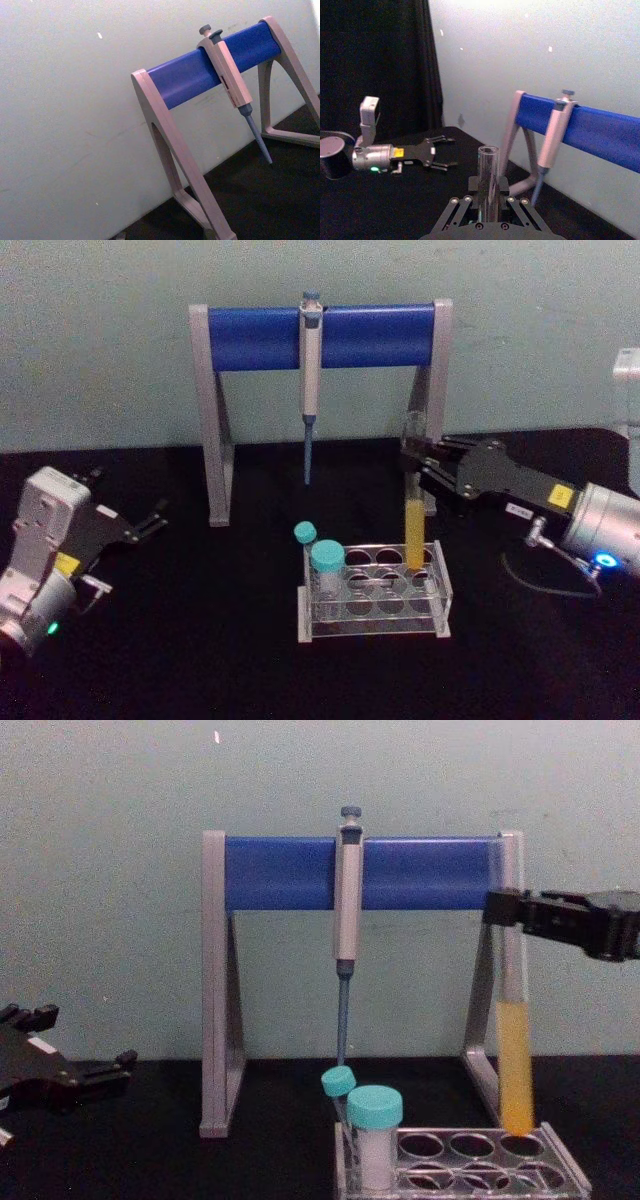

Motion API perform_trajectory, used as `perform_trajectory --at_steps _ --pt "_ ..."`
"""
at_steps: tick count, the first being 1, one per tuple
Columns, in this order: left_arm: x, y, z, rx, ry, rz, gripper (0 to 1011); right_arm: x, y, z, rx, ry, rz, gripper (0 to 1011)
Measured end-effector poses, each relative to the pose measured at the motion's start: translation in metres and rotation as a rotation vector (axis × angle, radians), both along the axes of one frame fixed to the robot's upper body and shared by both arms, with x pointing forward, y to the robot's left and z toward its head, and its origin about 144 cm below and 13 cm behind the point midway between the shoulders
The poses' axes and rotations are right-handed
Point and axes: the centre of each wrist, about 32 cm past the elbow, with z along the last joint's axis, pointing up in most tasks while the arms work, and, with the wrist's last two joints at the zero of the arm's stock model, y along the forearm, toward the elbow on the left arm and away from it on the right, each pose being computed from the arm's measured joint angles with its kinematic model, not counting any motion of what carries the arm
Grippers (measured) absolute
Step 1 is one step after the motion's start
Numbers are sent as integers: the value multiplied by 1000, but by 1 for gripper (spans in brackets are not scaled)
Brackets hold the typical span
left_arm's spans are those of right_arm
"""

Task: Pick up the test tube from the test tube rack, shake it, then place it back into the test tube rack.

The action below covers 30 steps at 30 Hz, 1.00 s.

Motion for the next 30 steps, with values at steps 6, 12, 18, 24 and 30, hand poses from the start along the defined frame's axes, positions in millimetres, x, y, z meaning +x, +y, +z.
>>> perform_trajectory --at_steps 6,12,18,24,30 --pt "0 0 0 0 0 0 1001 -11 -10 4 -51 -18 -87 223" --pt "0 0 0 0 0 0 1001 -11 -8 8 -111 -53 -160 223" --pt "0 0 0 0 0 0 1001 0 1 9 -128 -83 -193 223" --pt "0 0 0 0 0 0 1001 16 12 6 -97 -109 -169 223" --pt "0 0 0 0 0 0 1001 24 19 1 -47 -104 -102 223"
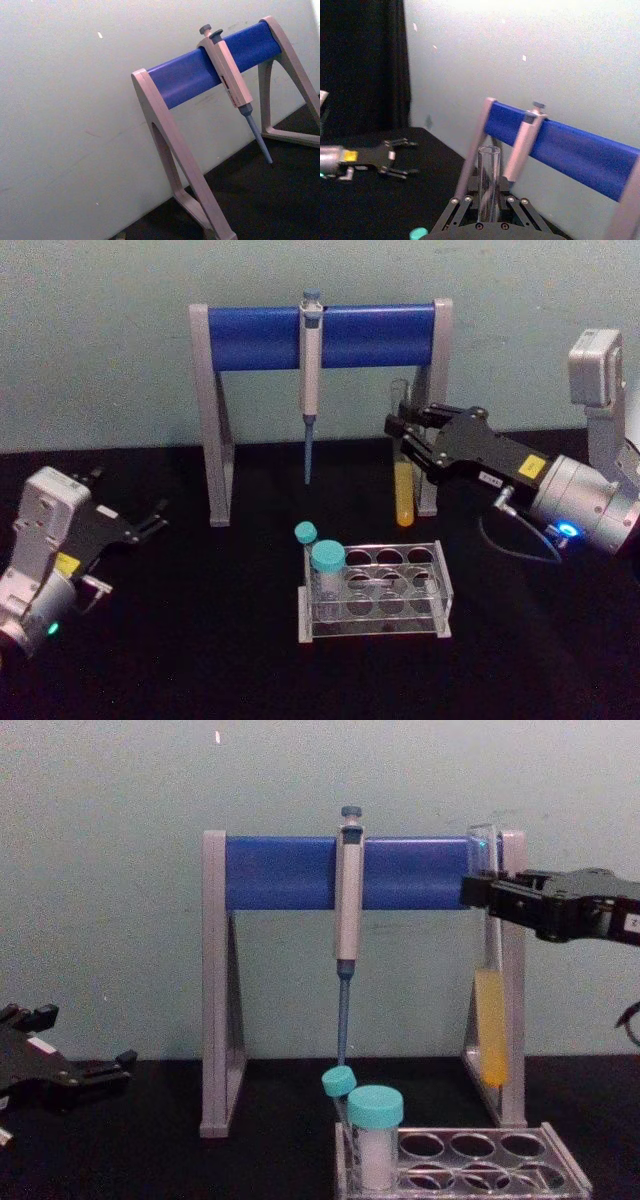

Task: Pick up the test tube from the test tube rack, shake it, then place it back into the test tube rack.

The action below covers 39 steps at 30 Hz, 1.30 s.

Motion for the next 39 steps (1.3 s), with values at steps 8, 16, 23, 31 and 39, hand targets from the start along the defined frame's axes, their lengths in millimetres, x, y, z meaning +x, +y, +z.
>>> perform_trajectory --at_steps 8,16,23,31,39 --pt "0 0 0 0 0 0 1001 1 1 -6 56 25 107 223" --pt "0 0 0 0 0 0 1001 -7 -12 -16 107 15 142 223" --pt "0 0 0 0 0 0 1001 -8 -18 -28 140 1 142 223" --pt "0 0 0 0 0 0 1001 -6 -17 -35 132 7 137 223" --pt "0 0 0 0 0 0 1001 -2 -14 -41 116 21 130 223"
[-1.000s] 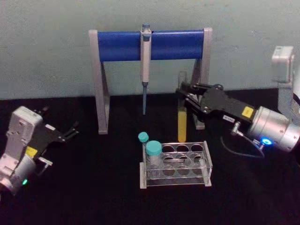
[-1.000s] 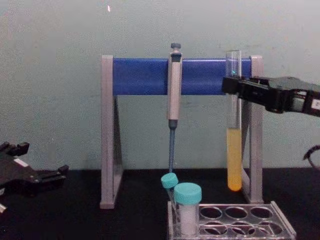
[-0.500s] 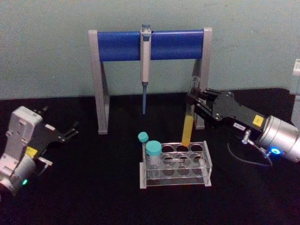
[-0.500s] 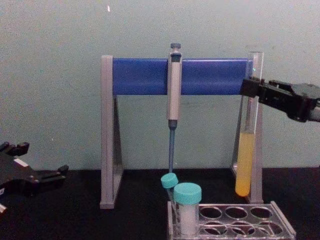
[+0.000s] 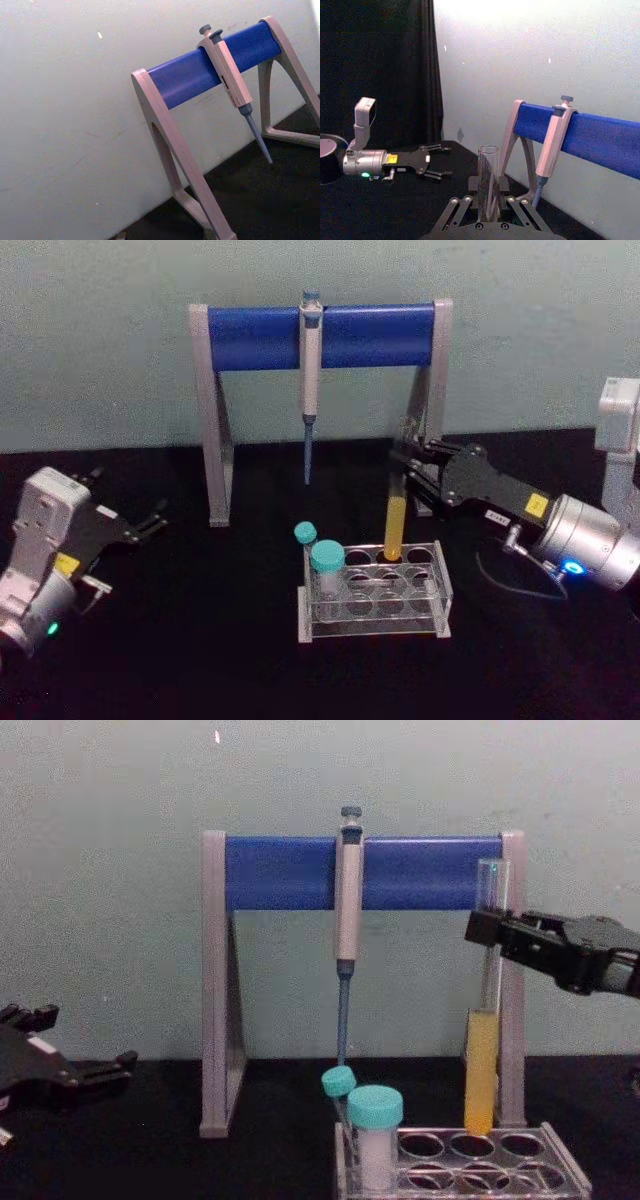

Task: Pick up the test tube from the test tube rack, shake it, then place it back into the test tube rack.

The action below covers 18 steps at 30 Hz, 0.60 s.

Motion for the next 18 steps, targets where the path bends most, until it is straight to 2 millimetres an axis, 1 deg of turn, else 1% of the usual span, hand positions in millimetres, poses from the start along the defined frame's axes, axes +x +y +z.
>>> perform_trajectory --at_steps 18 --pt "0 0 0 0 0 0 1001 8 5 -8 -26 20 -15 223"
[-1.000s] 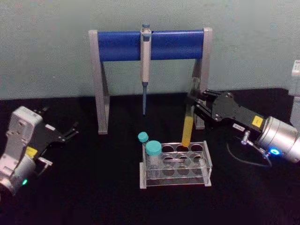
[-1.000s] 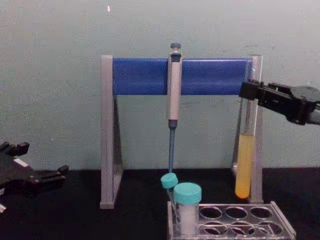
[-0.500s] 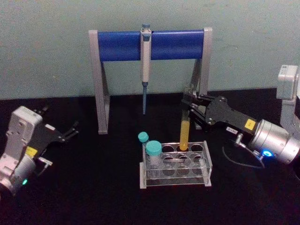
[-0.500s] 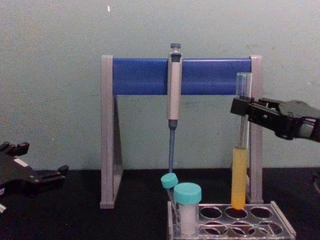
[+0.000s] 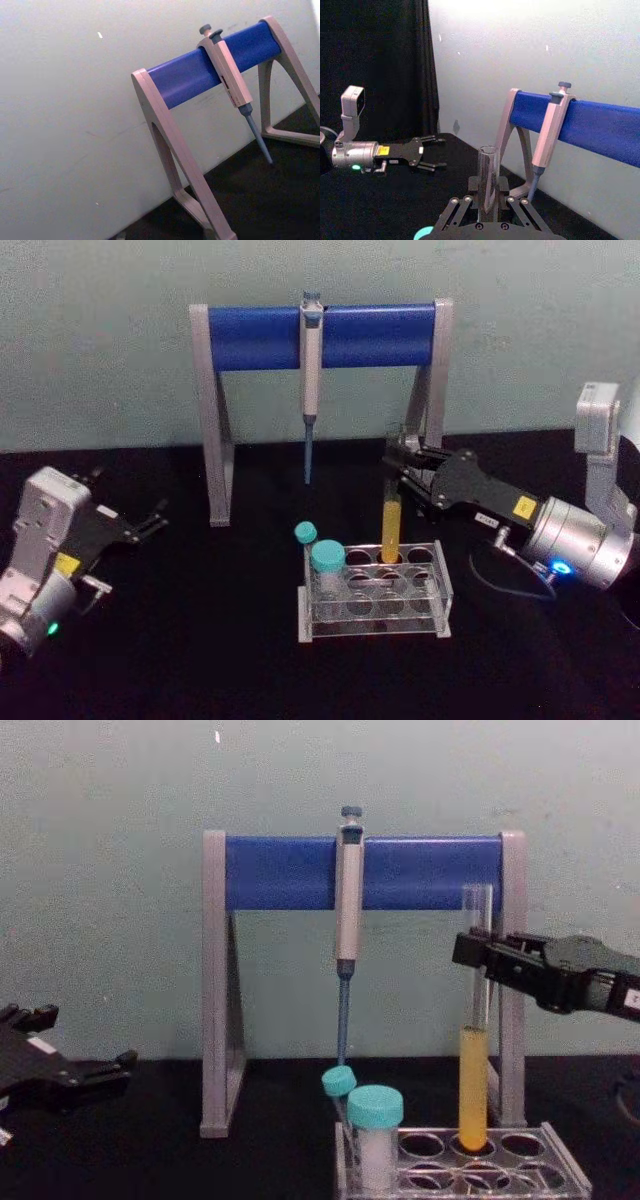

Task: Pick up the test tube from the test tube rack, shake it, then place it back into the test tube rack.

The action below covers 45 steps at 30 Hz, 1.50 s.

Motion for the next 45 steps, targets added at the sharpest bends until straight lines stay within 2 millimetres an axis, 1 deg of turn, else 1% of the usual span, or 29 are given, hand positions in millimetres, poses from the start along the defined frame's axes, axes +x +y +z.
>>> perform_trajectory --at_steps 45 --pt "0 0 0 0 0 0 1001 6 6 -12 -81 61 8 223"
